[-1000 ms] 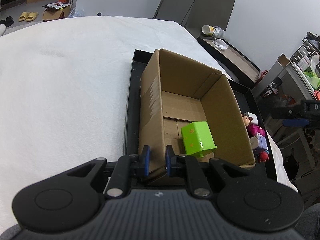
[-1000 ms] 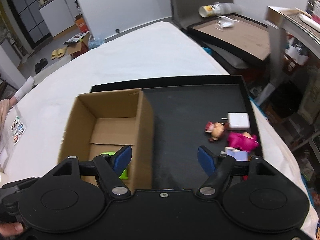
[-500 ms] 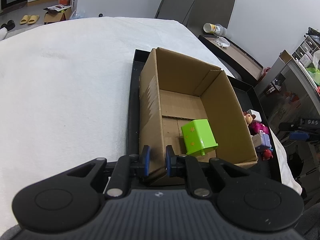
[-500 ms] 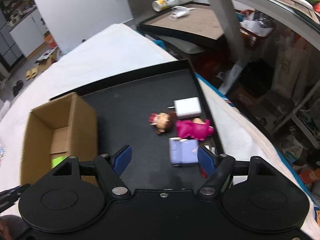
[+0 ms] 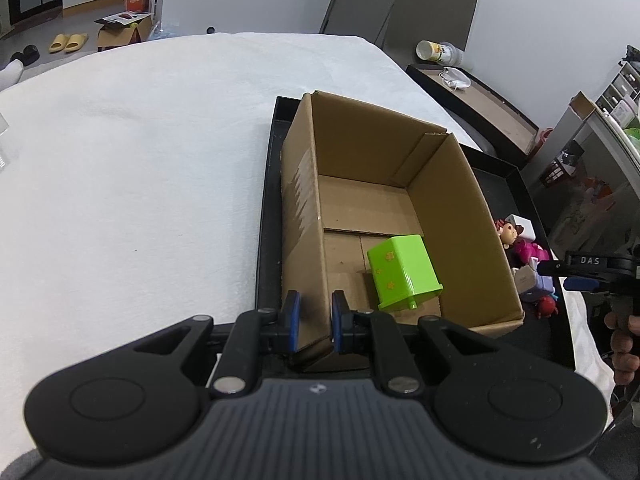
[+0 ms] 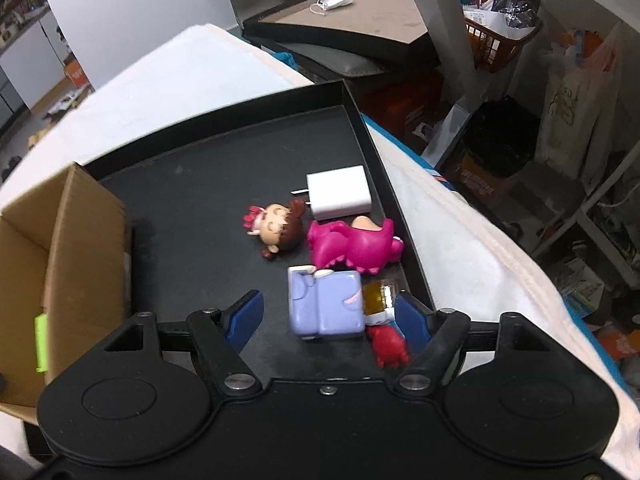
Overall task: Organize rigid objects
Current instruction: 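Move the right gripper to the lavender block figure and grasp it, then carry the lavender block figure with the right gripper over the cardboard box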
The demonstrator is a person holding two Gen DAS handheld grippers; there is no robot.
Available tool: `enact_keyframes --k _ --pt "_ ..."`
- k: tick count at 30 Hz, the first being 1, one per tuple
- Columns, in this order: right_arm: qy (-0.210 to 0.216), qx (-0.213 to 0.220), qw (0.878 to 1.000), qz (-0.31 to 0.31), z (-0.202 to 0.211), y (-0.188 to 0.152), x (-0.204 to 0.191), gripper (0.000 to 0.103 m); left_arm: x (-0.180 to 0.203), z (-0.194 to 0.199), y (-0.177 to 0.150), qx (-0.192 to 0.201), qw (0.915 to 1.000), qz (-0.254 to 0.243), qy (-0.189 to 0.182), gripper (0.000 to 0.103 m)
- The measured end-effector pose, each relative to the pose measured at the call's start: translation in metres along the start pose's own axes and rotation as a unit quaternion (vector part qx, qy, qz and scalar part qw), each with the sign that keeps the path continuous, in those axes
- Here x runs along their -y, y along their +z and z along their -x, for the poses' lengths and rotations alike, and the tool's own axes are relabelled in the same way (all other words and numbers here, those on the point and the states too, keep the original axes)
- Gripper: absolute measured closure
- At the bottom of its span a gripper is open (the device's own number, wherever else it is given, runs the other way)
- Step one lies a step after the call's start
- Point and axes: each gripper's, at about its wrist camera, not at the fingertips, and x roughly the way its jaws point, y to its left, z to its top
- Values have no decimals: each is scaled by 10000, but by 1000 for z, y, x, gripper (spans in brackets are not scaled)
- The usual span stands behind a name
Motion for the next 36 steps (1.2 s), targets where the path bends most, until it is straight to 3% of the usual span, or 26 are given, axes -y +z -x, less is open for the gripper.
enact_keyframes --k 6,7,8,20,36 --pt "-76 -58 9999 53 -15 1 1 45 2 -3 1 -37 10000 21 84 89" --pt "-30 -38 10000 10 -15 2 2 55 3 -3 1 -40 9999 15 104 89" --pt "114 -66 9999 -29 -15 3 3 58 3 -3 1 -42 9999 6 116 89" --pt "228 -136 9996 -82 -4 -3 6 60 2 -3 1 -53 9999 28 91 89" --pt "473 363 9981 152 51 19 -36 60 -1 -2 -1 -12 10000 -66 -39 89"
